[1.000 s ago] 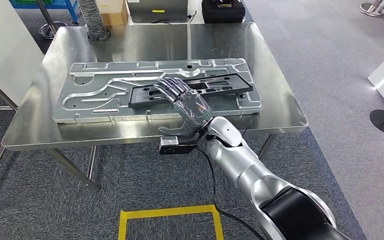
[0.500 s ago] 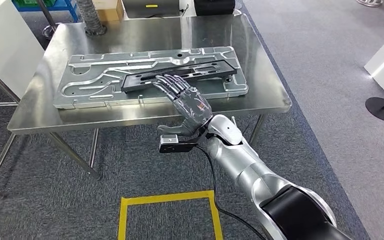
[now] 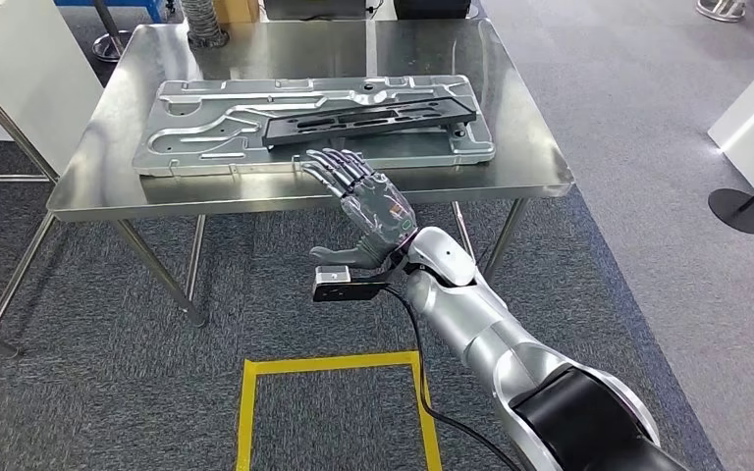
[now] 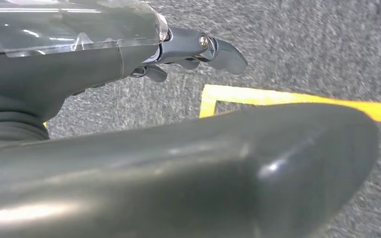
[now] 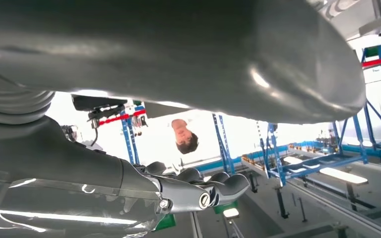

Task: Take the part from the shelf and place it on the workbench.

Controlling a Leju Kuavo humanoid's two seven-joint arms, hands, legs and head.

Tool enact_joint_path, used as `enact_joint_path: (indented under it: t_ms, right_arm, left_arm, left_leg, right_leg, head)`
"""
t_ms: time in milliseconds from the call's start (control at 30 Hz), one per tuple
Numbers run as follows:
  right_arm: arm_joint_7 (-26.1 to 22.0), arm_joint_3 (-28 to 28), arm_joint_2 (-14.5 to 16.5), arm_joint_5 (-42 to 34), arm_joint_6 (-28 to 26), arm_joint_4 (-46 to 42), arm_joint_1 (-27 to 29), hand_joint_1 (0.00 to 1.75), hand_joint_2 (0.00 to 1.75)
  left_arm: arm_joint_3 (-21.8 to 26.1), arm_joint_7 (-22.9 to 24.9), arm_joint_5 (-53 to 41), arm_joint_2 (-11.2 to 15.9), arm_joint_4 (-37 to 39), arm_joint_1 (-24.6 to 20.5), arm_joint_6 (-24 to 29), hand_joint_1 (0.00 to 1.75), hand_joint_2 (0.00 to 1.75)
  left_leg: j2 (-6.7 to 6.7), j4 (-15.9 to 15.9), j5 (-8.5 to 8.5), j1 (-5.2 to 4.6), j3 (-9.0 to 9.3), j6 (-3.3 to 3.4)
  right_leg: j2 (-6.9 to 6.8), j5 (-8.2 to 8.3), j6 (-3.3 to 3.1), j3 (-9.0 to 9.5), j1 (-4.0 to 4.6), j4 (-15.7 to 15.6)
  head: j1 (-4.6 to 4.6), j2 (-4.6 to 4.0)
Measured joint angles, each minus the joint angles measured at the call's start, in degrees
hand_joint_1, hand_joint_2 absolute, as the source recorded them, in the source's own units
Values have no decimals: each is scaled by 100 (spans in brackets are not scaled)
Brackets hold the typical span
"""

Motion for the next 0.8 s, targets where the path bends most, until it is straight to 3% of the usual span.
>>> enact_joint_path:
  t_ms: [33,67,100,133,167,233,267,367,433,533,567,600,633,667,733,800]
  right_arm:
    - [0,-1,-2,0,0,1,9,0,0]
    - [0,-1,-2,1,0,2,21,0,0]
    - [0,-1,-3,1,0,3,30,0,0]
    - [0,-1,-3,1,0,4,33,0,0]
    - [0,-1,-3,1,-1,4,27,0,0]
    - [0,-1,-2,1,-2,0,-1,0,0]
    - [0,-1,-2,1,-2,-2,-15,0,0]
    - [0,-1,-2,1,-2,-4,-26,0,0]
    - [0,-1,3,2,-1,-4,-31,0,0]
    - [0,-1,7,2,2,-2,-8,0,0]
    - [0,-1,7,2,2,0,10,0,0]
    - [0,-1,6,2,2,2,25,0,0]
    - [0,-1,6,2,2,2,33,0,0]
    - [0,-1,6,2,2,2,34,0,0]
    - [0,-1,6,3,2,2,25,0,0]
    - [0,-1,7,4,1,1,22,0,0]
  left_arm:
    - [0,-1,0,3,0,1,0,0,0]
    - [0,-1,0,3,0,6,0,0,0]
    - [0,0,0,2,0,10,0,0,0]
    - [0,0,0,2,0,14,0,0,0]
    - [0,1,0,1,0,16,0,0,0]
    - [0,-1,0,-10,0,16,0,0,0]
    - [0,-1,0,-15,0,15,0,0,0]
    - [0,-2,0,-17,0,17,0,0,0]
    - [0,0,0,-13,0,21,-1,0,0]
    - [0,1,-2,-8,0,33,-2,0,0]
    - [0,1,-3,-6,0,39,-2,0,0]
    - [0,1,-2,-3,0,45,-1,0,0]
    - [0,1,-2,1,0,49,-1,0,0]
    - [0,1,-1,4,0,50,0,0,0]
    - [0,0,-1,9,0,44,0,0,0]
    - [0,0,-1,9,0,43,0,0,0]
  left_leg:
    - [2,1,79,0,-105,12]
    - [2,3,133,0,-180,5]
    - [2,5,184,0,-246,-5]
    - [2,6,230,0,-300,-17]
    - [1,7,268,0,-338,-30]
    - [-1,7,333,-6,-386,-77]
    - [0,3,363,-6,-395,-109]
    - [6,-28,431,1,-401,-219]
    - [1,210,233,-4,-507,-262]
    - [-6,1267,-374,4,-911,-300]
    - [-6,1515,-456,6,-987,-311]
    - [-5,1560,-429,8,-962,-320]
    - [-3,1364,-300,9,-819,-323]
    - [1,991,-127,12,-589,-322]
    - [0,303,60,-1,-170,-285]
    - [-8,75,42,-20,-61,-212]
  right_leg:
    - [3,-272,34,-133,-15,460]
    - [2,-303,46,-161,-23,713]
    - [2,-232,45,-89,-27,773]
    - [3,-102,30,99,-26,602]
    - [4,17,-2,391,-19,235]
    - [5,43,-87,996,19,-625]
    - [5,8,-124,1170,41,-903]
    - [-5,35,-218,1234,57,-1116]
    - [-21,133,-298,1228,28,-1200]
    - [-29,211,-353,1153,41,-1212]
    - [-29,220,-355,1122,50,-1193]
    - [-29,226,-352,1094,53,-1169]
    - [-28,225,-345,1071,52,-1139]
    - [-27,217,-332,1052,49,-1103]
    - [-23,196,-288,1006,60,-1032]
    - [-18,194,-239,965,81,-987]
  head:
    - [1,0]
    - [0,0]
    - [0,0]
    - [-1,0]
    - [-1,0]
    - [-1,0]
    - [-1,0]
    - [-1,0]
    - [-1,0]
    - [-1,0]
    - [-1,0]
    - [-1,0]
    - [-1,0]
    - [-1,0]
    - [-1,0]
    - [0,0]
